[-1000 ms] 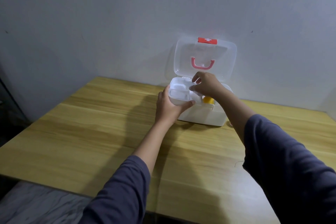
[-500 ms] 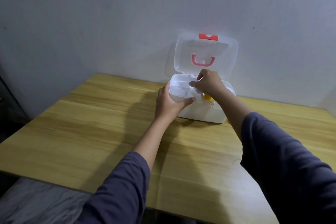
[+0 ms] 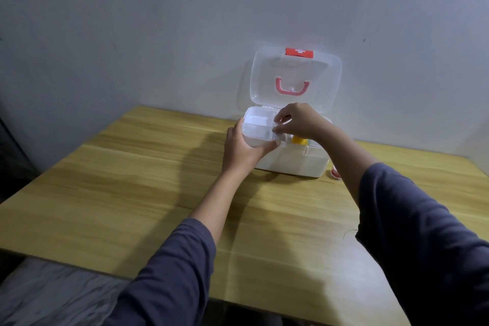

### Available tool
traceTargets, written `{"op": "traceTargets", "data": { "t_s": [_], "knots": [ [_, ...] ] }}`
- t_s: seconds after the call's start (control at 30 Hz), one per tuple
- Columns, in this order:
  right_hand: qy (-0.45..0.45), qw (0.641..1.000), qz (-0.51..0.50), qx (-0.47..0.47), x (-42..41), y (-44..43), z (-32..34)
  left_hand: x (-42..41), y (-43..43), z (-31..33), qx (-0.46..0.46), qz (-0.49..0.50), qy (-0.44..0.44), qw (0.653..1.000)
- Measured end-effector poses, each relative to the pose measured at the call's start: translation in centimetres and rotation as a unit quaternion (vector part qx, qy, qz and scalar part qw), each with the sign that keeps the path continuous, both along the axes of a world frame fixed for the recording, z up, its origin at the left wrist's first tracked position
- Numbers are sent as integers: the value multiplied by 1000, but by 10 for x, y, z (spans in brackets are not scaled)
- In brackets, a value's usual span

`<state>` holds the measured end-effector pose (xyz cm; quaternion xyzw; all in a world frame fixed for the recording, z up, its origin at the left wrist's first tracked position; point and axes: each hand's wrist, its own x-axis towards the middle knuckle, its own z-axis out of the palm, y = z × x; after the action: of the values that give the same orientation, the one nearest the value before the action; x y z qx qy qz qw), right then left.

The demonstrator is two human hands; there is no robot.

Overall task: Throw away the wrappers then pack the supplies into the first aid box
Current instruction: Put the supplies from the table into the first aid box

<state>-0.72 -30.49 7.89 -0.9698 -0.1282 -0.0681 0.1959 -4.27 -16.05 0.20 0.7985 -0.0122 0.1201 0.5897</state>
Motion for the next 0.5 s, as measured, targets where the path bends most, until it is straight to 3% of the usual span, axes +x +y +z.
{"op": "traceTargets", "data": {
  "t_s": [0.3,0.5],
  "knots": [
    [-144,973,-93,155,-69,-61,-4,1,-1,5,41,-20,22,999],
    [-138,951,-225,162,-141,-137,-67,1,-2,9,44,-14,23,999]
  ]
}}
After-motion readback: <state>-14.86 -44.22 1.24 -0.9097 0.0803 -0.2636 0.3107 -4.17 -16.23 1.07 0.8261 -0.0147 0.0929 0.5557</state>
